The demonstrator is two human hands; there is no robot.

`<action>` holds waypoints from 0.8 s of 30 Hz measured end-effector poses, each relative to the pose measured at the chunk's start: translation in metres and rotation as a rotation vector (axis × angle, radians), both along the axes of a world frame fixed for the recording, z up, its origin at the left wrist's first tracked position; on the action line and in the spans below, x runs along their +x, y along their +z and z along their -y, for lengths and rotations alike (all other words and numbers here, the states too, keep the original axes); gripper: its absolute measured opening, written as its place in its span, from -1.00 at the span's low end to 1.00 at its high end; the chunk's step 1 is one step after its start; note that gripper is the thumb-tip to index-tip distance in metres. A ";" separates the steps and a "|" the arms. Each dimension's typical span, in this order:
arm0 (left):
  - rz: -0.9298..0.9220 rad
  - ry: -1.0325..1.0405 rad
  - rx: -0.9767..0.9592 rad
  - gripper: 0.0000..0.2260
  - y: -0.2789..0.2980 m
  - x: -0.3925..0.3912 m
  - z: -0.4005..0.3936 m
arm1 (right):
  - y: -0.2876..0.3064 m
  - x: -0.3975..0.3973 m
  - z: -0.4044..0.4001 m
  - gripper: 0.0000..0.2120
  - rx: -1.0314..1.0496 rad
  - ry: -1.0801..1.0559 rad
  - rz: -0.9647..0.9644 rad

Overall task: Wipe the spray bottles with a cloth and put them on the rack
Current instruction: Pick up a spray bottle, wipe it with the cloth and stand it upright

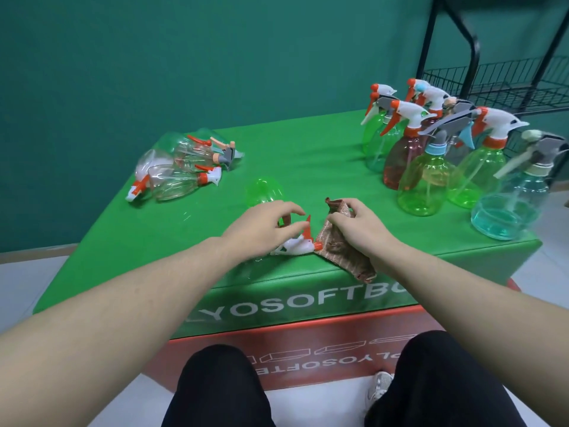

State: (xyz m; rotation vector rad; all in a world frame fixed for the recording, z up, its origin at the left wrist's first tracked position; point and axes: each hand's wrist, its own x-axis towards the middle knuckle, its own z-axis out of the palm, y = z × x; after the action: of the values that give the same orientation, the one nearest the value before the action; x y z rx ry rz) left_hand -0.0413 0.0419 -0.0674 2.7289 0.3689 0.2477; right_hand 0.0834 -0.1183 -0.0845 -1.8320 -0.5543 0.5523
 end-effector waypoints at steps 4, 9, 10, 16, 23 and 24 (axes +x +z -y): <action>-0.103 -0.051 0.155 -0.59 0.003 -0.002 -0.029 | -0.006 0.007 -0.003 -0.78 -0.007 -0.001 -0.014; -0.407 -0.245 0.545 -0.27 0.014 0.007 -0.049 | -0.012 0.015 -0.007 -0.79 -0.018 -0.011 -0.010; -0.437 -0.273 0.602 -0.25 0.015 0.011 -0.051 | -0.012 0.016 -0.008 -0.80 -0.017 -0.012 -0.012; -0.467 -0.304 0.830 -0.35 0.012 0.033 -0.050 | -0.013 0.020 -0.012 -0.88 -0.019 0.001 -0.029; -0.364 -0.148 0.726 -0.43 0.012 0.012 -0.054 | -0.011 0.015 -0.006 -0.84 0.021 0.000 -0.045; -0.345 -0.129 0.709 -0.43 0.012 0.006 -0.054 | -0.010 0.013 -0.005 -0.85 0.028 0.000 -0.043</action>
State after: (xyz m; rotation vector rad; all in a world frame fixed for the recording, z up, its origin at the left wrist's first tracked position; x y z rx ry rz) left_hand -0.0357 0.0955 -0.0559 3.4896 0.2175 -0.1711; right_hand 0.0967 -0.1129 -0.0950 -1.7900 -0.5311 0.5798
